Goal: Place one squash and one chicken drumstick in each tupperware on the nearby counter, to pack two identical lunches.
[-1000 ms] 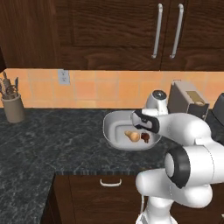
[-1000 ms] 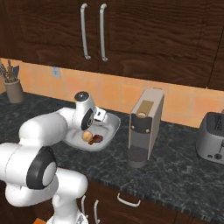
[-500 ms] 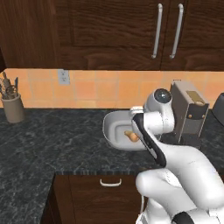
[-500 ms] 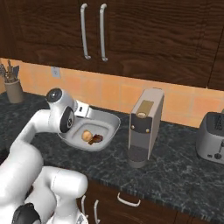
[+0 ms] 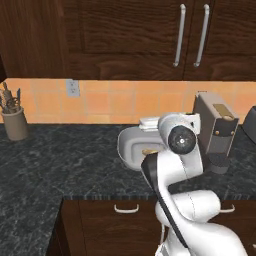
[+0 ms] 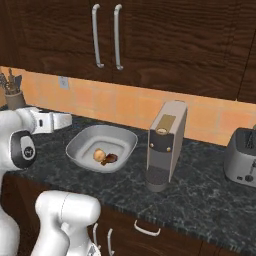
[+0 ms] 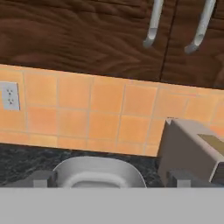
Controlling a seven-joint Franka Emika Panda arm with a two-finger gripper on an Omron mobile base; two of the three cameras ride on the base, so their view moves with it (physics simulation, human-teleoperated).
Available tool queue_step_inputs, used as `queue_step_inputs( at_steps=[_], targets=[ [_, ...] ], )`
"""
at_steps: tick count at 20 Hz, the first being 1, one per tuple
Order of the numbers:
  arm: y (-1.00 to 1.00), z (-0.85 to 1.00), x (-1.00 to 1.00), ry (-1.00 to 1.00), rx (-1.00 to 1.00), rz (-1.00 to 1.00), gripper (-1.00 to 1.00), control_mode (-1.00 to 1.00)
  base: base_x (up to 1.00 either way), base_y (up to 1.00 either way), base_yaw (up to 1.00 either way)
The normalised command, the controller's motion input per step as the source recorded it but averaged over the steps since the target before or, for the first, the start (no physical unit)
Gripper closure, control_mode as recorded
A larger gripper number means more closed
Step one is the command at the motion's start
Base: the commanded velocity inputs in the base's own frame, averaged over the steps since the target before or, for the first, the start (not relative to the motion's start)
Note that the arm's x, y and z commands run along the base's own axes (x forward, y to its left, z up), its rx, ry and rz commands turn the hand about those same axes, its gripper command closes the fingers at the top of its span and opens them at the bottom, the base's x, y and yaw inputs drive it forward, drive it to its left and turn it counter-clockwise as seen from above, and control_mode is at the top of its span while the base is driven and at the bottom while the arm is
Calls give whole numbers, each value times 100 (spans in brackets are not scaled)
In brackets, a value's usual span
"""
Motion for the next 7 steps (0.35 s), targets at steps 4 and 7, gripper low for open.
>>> queue_step_inputs(
  at_steps=[4,7],
  targets=[
    [45,100,-100,-62,-19,0,-100,-100,0,0,0],
    [-1,53,-76,-57,-5,-2,-100,-100,0,0,0]
  ],
)
